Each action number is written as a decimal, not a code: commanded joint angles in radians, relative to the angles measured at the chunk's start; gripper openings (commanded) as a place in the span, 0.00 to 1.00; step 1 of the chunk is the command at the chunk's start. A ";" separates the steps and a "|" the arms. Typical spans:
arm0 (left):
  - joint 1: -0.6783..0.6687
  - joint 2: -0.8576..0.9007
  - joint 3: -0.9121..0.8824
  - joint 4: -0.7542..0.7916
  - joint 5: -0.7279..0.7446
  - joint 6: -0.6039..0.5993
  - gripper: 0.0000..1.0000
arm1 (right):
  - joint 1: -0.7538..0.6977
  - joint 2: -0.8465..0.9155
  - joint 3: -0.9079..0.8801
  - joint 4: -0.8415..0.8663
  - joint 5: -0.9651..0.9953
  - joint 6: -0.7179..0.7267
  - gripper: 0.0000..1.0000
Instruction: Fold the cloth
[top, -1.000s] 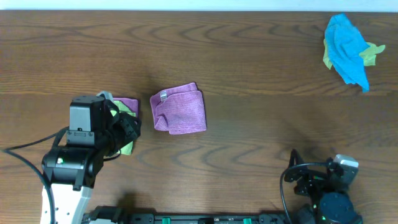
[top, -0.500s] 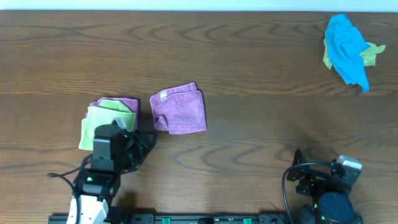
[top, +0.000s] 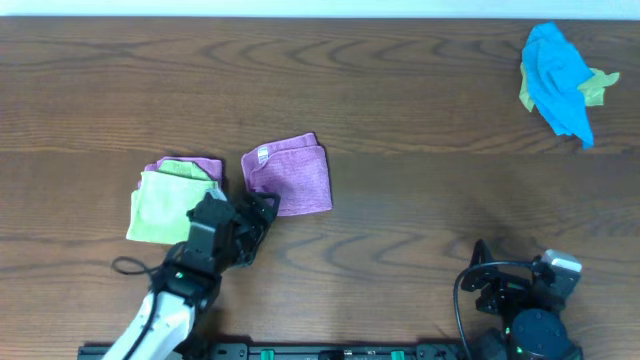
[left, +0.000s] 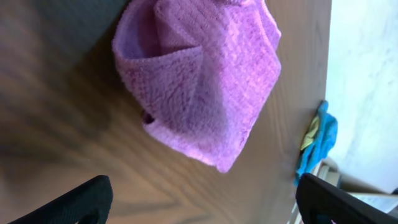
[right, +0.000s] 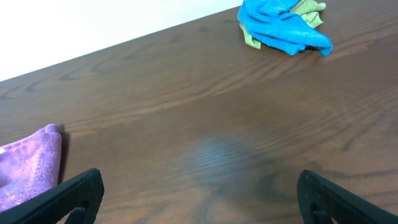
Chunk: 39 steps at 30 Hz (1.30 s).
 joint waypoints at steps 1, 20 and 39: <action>-0.006 0.085 0.000 0.064 -0.031 -0.068 0.95 | -0.007 -0.006 -0.006 -0.002 0.018 0.013 0.99; -0.011 0.376 0.001 0.322 -0.029 -0.174 0.95 | -0.007 -0.006 -0.006 -0.002 0.018 0.013 0.99; -0.057 0.530 0.002 0.407 -0.099 -0.209 0.84 | -0.007 -0.006 -0.006 -0.002 0.018 0.013 0.99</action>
